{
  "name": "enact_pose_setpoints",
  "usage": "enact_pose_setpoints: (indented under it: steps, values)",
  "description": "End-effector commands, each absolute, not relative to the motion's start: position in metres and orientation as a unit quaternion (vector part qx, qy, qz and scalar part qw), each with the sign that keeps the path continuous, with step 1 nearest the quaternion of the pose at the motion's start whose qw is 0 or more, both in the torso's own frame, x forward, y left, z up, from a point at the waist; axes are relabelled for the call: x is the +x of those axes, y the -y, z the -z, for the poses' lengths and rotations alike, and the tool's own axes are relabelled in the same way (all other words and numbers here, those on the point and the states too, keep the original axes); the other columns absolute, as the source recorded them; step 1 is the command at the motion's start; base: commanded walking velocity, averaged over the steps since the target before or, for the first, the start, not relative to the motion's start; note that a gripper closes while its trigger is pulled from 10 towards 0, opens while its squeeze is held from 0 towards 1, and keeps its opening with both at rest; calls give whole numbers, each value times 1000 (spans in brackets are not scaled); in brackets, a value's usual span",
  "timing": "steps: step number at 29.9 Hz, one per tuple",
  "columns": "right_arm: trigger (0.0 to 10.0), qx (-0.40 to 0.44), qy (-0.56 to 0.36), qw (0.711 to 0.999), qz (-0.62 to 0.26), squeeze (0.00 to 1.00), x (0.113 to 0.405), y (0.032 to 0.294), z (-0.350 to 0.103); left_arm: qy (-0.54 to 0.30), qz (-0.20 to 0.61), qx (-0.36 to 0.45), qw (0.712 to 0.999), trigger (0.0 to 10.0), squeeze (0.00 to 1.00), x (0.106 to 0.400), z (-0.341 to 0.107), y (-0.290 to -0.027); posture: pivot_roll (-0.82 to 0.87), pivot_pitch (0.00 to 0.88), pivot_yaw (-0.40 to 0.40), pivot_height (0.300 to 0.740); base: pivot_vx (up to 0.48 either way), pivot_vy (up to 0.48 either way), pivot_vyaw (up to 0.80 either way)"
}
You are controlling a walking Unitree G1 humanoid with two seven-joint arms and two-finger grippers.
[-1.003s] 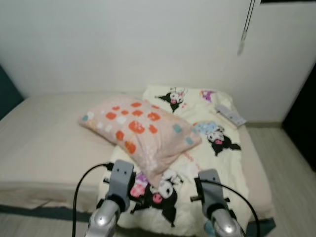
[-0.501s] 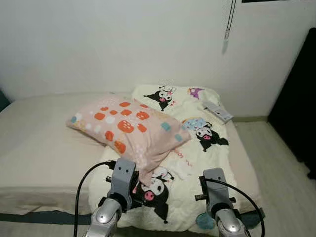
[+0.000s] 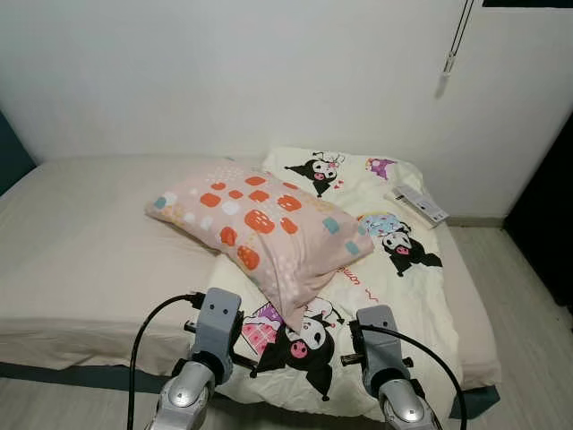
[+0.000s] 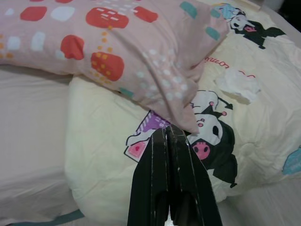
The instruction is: Clean up the room
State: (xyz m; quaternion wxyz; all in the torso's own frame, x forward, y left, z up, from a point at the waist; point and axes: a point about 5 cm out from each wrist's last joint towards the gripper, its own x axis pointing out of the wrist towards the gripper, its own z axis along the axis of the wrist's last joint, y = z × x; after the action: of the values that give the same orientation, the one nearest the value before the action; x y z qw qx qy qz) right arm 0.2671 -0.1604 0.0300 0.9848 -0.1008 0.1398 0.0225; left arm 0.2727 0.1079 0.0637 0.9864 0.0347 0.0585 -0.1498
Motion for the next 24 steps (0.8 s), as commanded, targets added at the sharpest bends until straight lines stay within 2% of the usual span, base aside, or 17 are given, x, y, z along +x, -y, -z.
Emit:
enact_pose_setpoints:
  steps: [1, 6, 10, 21, 24]
  values:
    - [10000, -105, -148, 983, -4, 0, 263, 167, -27, -72, 151, 35, 985, 10000, 0, 269, -58, -109, -27, 56, 48, 740, 0, 0, 0]
    - [10000, -128, -159, 978, 44, 0, 259, 184, -24, -93, 134, 44, 986, 10000, 0, 266, -44, -119, -38, 48, 47, 740, 0, 0, 0]
    - [10000, -126, -149, 980, 45, 0, 257, 187, -26, -99, 124, 41, 986, 10000, 0, 263, -41, -123, -37, 45, 41, 740, 0, 0, 0]
    - [10000, -129, -152, 979, 37, 0, 259, 183, -26, -82, 134, 22, 987, 10000, 0, 264, -48, -118, -36, 48, 33, 740, 0, 0, 0]
    - [10000, -128, -152, 979, 36, 0, 260, 182, -26, -77, 136, 17, 988, 10000, 0, 265, -49, -117, -35, 48, 32, 740, 265, 0, 0]
